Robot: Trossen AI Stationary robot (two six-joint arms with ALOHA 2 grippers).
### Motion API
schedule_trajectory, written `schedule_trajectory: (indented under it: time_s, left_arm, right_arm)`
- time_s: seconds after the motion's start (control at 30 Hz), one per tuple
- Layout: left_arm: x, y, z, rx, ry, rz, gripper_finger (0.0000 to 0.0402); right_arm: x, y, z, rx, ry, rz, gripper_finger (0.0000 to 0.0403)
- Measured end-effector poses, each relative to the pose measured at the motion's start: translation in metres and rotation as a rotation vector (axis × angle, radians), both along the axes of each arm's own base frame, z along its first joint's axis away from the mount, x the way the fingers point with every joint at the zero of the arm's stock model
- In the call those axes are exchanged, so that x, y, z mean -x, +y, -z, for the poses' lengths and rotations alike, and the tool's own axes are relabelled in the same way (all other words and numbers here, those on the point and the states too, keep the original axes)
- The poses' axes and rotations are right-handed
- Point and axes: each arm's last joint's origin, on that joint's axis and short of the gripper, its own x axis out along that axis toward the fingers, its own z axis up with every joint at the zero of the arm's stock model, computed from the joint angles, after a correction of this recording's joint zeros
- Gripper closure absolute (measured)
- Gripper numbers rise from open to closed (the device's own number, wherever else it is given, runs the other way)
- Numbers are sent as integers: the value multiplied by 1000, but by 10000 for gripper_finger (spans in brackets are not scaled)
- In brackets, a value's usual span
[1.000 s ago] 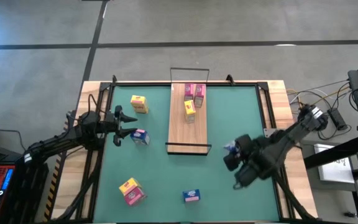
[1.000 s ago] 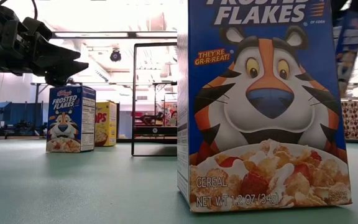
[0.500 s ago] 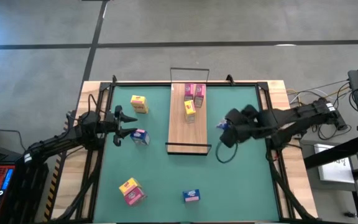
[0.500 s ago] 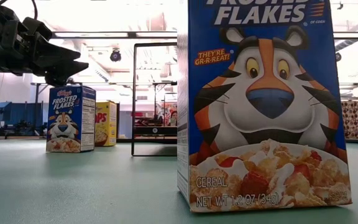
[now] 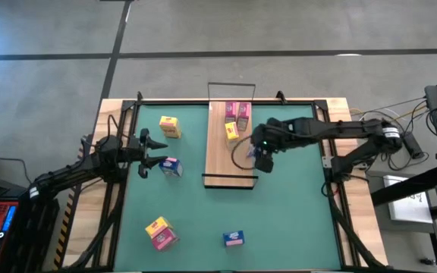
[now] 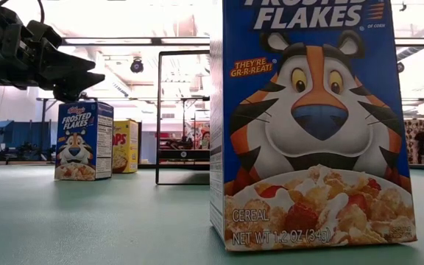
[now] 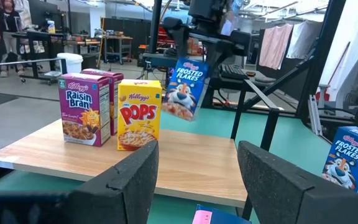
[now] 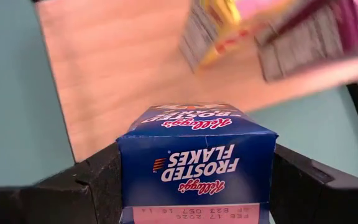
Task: Stack cereal on shelf
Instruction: Put the bottom right blue cereal box on the shelf
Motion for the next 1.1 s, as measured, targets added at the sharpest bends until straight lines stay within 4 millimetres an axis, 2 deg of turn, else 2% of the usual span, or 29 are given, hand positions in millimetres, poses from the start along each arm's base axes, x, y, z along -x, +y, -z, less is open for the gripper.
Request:
schedule_trajectory:
  time_s: [0.23, 0.63, 1.1]
  left_arm:
    - [0, 0, 0, 0, 0, 0, 198]
    - [0, 0, 0, 0, 0, 0, 198]
    - [0, 0, 0, 0, 1, 0, 198]
  right_arm:
    - [-18, -13, 7, -44, -1, -103, 117]
    - [-47, -12, 13, -137, -74, -273, 117]
    - [-74, -13, 26, -205, -40, -314, 117]
